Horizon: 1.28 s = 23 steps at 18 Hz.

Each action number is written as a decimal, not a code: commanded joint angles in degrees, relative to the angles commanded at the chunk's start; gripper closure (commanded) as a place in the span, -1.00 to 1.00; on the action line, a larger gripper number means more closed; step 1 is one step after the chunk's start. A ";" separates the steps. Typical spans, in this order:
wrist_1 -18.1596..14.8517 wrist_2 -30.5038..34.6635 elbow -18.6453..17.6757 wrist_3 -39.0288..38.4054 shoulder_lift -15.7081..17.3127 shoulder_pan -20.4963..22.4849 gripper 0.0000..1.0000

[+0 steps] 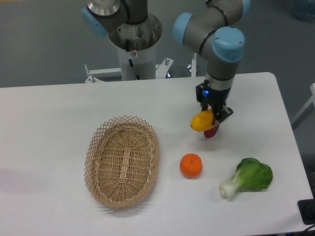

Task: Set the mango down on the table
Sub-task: 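Carry the yellow mango in the gripper toward the table beside the sweet potato, then lower the mango onto the table and open the gripper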

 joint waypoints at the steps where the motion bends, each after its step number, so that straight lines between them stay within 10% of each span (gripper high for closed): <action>1: 0.44 0.96 -0.79 0.00 0.00 -0.27 0.10; 16: 0.36 1.59 -4.23 0.09 0.09 -3.17 0.08; 23: 0.44 1.59 -4.14 -0.09 0.00 -3.26 -0.50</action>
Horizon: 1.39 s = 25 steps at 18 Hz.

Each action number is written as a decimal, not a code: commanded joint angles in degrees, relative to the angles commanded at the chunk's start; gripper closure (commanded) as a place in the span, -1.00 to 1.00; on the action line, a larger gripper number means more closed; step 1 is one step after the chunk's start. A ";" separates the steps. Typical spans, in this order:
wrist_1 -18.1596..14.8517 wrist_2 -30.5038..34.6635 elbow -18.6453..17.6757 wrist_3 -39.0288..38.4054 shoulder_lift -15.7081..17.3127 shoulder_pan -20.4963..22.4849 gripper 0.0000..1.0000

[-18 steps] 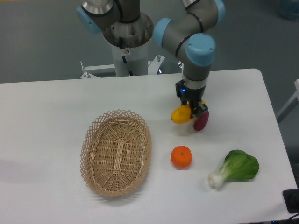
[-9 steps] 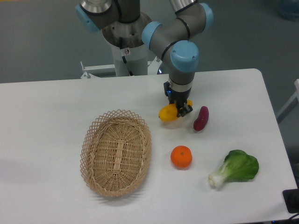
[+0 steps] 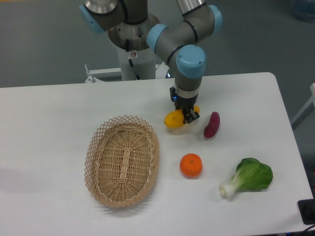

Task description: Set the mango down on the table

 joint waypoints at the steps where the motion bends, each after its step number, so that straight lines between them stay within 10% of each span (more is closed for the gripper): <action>1: 0.00 0.00 0.09 0.00 0.09 0.00 -0.61; 3: 0.00 -0.09 0.35 0.09 0.17 0.00 -1.00; 13: -1.75 0.09 11.75 -4.11 -0.26 -0.44 -1.00; 25: -21.70 -2.28 40.58 -6.42 -6.76 1.49 -1.00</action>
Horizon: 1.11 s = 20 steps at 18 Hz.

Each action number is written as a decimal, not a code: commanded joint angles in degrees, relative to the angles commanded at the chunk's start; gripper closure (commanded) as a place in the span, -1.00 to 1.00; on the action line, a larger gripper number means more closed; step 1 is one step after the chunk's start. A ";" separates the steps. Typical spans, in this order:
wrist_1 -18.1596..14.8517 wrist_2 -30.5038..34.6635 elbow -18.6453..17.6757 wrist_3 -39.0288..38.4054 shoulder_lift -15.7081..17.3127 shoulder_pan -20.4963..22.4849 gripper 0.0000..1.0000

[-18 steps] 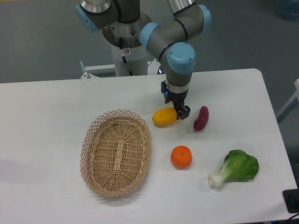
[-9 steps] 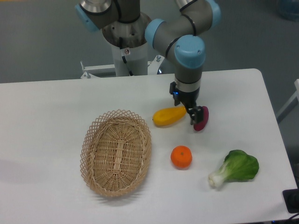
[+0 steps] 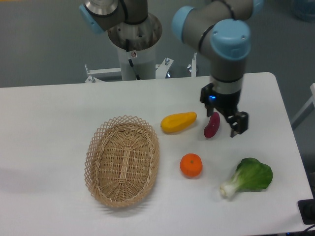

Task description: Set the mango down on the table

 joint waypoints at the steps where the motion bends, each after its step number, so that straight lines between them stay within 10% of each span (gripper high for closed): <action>1: -1.32 -0.96 1.76 0.09 -0.18 0.18 -1.00; 12: -9.50 -6.86 6.61 10.27 0.61 8.79 -1.00; 20: -9.68 -6.86 6.09 11.34 0.87 9.23 -1.00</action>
